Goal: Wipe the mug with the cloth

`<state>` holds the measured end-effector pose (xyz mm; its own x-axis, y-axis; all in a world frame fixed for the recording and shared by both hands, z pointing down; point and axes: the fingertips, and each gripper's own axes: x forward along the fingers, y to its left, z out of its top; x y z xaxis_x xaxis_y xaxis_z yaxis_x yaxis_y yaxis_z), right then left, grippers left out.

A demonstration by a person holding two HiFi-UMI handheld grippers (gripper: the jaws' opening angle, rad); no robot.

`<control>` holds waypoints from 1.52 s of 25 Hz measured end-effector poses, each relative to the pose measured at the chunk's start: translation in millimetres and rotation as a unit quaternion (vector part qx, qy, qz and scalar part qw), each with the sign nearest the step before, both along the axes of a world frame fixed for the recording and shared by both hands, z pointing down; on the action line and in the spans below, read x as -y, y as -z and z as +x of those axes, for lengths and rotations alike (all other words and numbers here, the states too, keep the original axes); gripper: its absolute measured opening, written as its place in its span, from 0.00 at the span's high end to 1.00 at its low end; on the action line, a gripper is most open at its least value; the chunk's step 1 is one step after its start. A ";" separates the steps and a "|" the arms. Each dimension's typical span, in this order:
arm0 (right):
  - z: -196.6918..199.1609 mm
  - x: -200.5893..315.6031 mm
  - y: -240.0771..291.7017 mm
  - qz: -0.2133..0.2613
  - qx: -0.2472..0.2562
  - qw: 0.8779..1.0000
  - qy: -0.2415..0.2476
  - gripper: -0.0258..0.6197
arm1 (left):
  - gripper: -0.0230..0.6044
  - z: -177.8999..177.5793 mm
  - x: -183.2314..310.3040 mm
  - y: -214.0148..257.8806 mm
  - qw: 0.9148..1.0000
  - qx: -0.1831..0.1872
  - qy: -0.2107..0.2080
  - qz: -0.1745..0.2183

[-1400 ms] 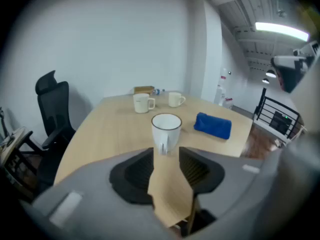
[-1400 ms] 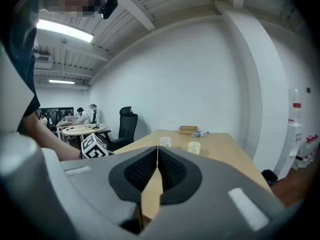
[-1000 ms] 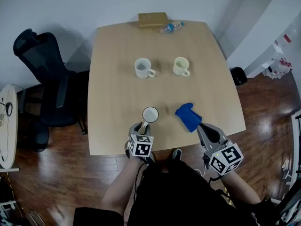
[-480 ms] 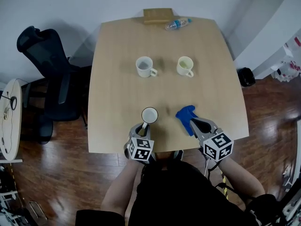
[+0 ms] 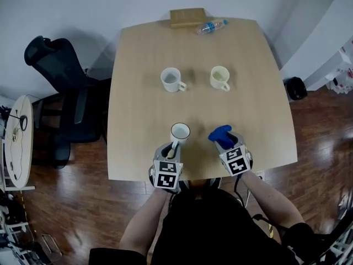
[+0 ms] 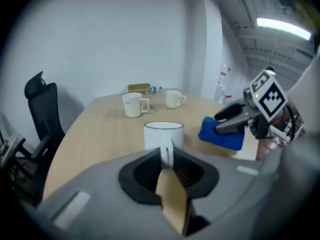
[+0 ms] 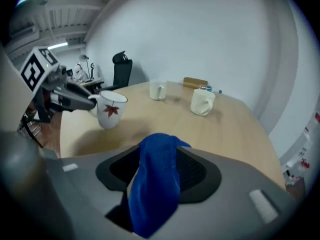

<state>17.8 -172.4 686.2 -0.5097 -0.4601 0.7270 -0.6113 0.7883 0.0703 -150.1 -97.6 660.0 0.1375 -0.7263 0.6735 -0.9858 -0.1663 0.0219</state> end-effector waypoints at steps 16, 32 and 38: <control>-1.8 33.8 88.2 0.010 0.219 0.975 -0.038 0.75 | 0.86 24.6 13.9 119.4 0.987 -0.109 -0.008 0.118; -60.8 -57.4 387.0 0.277 0.363 0.868 0.196 0.75 | 0.87 76.8 34.9 322.1 0.910 -0.263 -0.120 0.296; -7.6 -2.7 412.3 0.098 0.546 0.817 0.160 0.75 | 0.87 95.1 -10.3 353.6 0.866 -0.314 -0.250 0.297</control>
